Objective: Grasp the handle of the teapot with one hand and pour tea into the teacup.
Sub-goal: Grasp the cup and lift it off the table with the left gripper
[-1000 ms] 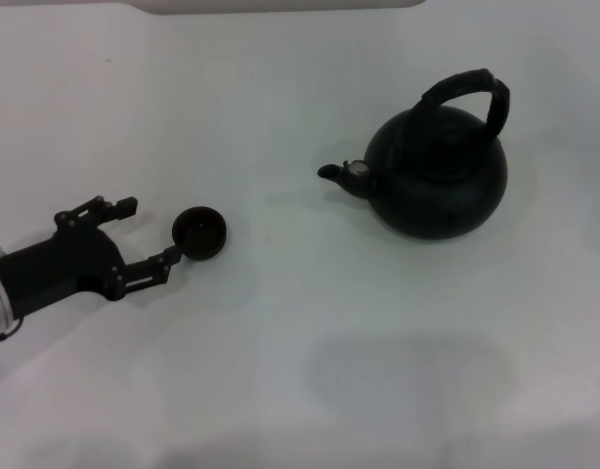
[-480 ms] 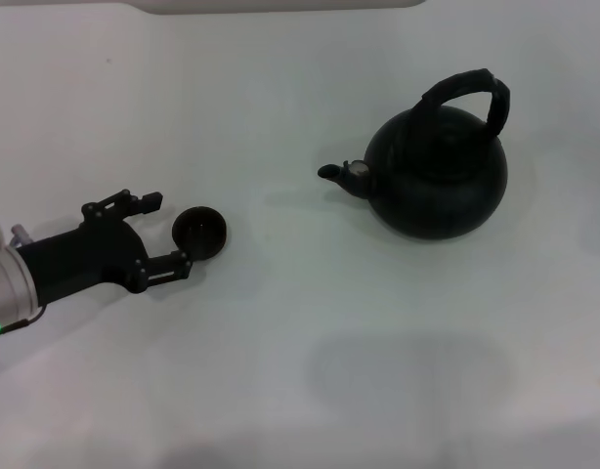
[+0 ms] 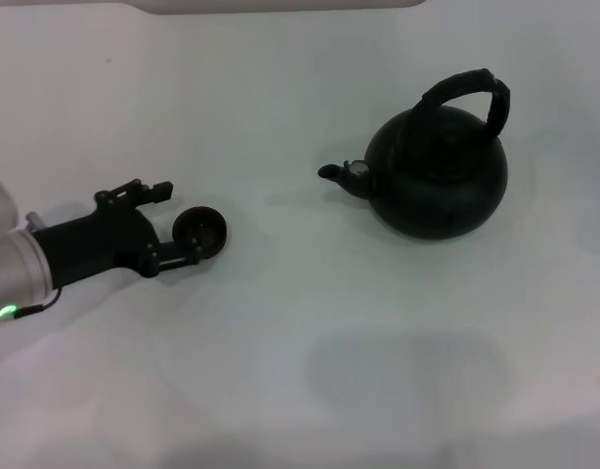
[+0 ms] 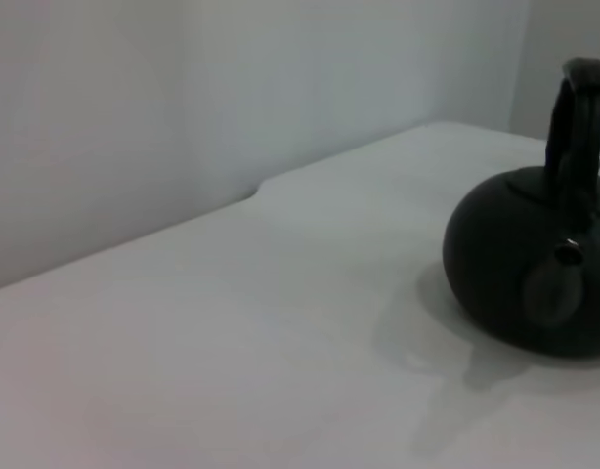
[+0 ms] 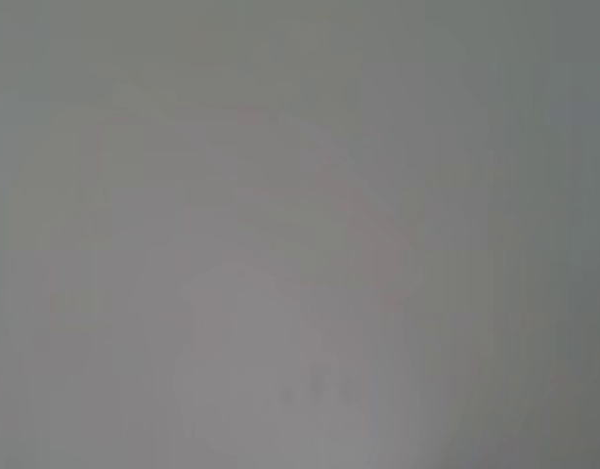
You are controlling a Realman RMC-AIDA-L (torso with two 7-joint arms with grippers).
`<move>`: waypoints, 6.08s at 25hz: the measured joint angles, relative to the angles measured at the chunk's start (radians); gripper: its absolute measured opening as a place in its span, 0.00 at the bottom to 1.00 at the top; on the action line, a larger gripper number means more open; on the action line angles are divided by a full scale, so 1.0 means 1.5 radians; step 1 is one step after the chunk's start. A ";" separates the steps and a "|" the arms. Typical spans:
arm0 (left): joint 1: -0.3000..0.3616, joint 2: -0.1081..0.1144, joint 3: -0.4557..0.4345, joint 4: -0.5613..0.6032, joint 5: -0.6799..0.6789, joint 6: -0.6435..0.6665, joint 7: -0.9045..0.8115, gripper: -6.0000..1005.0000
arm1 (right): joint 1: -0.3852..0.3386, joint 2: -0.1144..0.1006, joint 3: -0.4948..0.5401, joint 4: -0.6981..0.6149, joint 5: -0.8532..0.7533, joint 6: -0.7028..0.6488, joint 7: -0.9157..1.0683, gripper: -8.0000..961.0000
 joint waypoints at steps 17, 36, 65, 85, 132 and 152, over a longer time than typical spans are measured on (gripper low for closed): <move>-0.029 0.000 0.000 -0.050 0.006 0.020 -0.008 0.86 | -0.002 0.001 0.000 -0.001 0.002 -0.009 0.000 0.50; -0.023 0.000 0.003 -0.051 0.023 0.016 -0.022 0.86 | -0.004 0.001 -0.007 0.003 0.000 -0.023 0.002 0.50; -0.027 -0.002 0.005 -0.016 0.068 0.018 -0.032 0.70 | -0.006 0.000 -0.007 0.002 0.000 -0.033 0.005 0.51; -0.003 -0.002 0.007 0.027 0.074 0.033 -0.030 0.70 | -0.017 0.001 -0.008 0.007 -0.001 -0.044 0.005 0.50; 0.015 -0.002 -0.015 -0.004 0.074 0.006 -0.055 0.68 | -0.035 0.001 -0.050 0.016 -0.007 -0.065 0.005 0.50; -0.005 0.000 -0.012 0.023 0.080 0.055 -0.067 0.68 | -0.031 0.001 -0.053 0.009 -0.007 -0.067 0.005 0.50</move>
